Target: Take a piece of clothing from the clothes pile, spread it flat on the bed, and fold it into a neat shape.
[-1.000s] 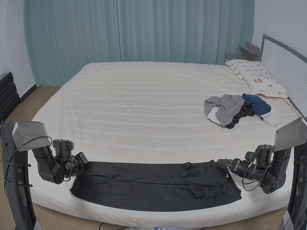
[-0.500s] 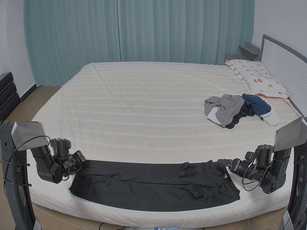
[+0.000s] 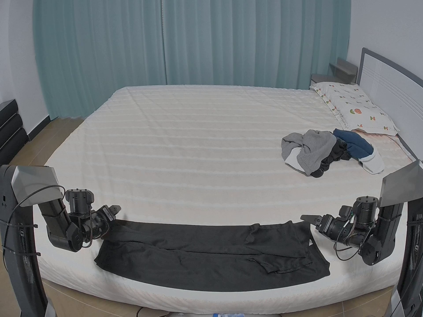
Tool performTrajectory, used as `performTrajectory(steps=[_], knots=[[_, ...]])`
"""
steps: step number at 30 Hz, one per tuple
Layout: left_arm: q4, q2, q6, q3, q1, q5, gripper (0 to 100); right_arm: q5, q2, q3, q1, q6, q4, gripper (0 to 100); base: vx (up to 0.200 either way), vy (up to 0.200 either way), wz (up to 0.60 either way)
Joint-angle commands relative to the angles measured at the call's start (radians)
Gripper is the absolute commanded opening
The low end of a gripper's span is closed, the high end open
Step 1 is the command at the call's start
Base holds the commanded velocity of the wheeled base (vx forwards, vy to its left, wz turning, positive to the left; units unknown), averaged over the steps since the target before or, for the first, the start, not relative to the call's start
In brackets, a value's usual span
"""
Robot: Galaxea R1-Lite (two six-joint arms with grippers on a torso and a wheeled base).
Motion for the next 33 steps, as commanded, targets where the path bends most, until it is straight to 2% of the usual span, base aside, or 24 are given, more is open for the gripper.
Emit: performTrajectory(steps=[1, 4, 5, 8, 12, 15, 19, 23, 25, 33], knots=[[-0.002, -0.098, -0.006, 0.045, 0.014, -0.044, 100, -0.006, -0.082, -0.051, -0.004, 0.01, 0.041, 100, 0.0, 0.0, 0.0], [-0.002, -0.118, -0.007, 0.057, 0.014, -0.058, 100, -0.011, -0.106, -0.063, -0.004, 0.01, 0.083, 100, 0.0, 0.0, 0.0], [-0.002, -0.134, -0.007, 0.074, 0.012, -0.073, 100, -0.016, -0.154, -0.074, -0.009, 0.011, 0.175, 100, 0.0, 0.0, 0.0], [-0.002, -0.13, -0.007, 0.074, 0.009, -0.073, 100, -0.017, -0.182, -0.048, -0.02, 0.025, 0.196, 100, -0.2, 0.0, 0.0], [-0.002, -0.124, -0.009, 0.073, 0.008, -0.076, 100, -0.017, -0.235, 0.07, -0.029, 0.085, 0.167, 100, -0.2, 0.0, 0.0], [-0.001, -0.122, -0.029, 0.085, 0.004, -0.077, 100, -0.017, -0.258, 0.181, -0.044, 0.155, 0.086, 100, -0.2, 0.0, 0.0], [-0.004, -0.124, -0.036, 0.106, 0.004, -0.097, 100, -0.011, -0.218, 0.222, -0.064, 0.227, 0.018, 100, -0.1, 0.0, 0.0], [-0.004, -0.124, -0.099, 0.128, 0.001, -0.13, 100, -0.008, -0.168, 0.221, -0.078, 0.316, -0.046, 100, 0.0, 0.0, 0.0], [-0.004, -0.124, -0.124, 0.135, 0.001, -0.137, 100, -0.006, -0.166, 0.224, -0.078, 0.327, -0.046, 100, 0.0, 0.0, 0.0], [-0.025, -0.121, -0.118, 0.229, 0.001, -0.154, 100, 0.006, -0.163, 0.25, -0.064, 0.359, -0.046, 100, 0.0, 0.0, 0.0]])
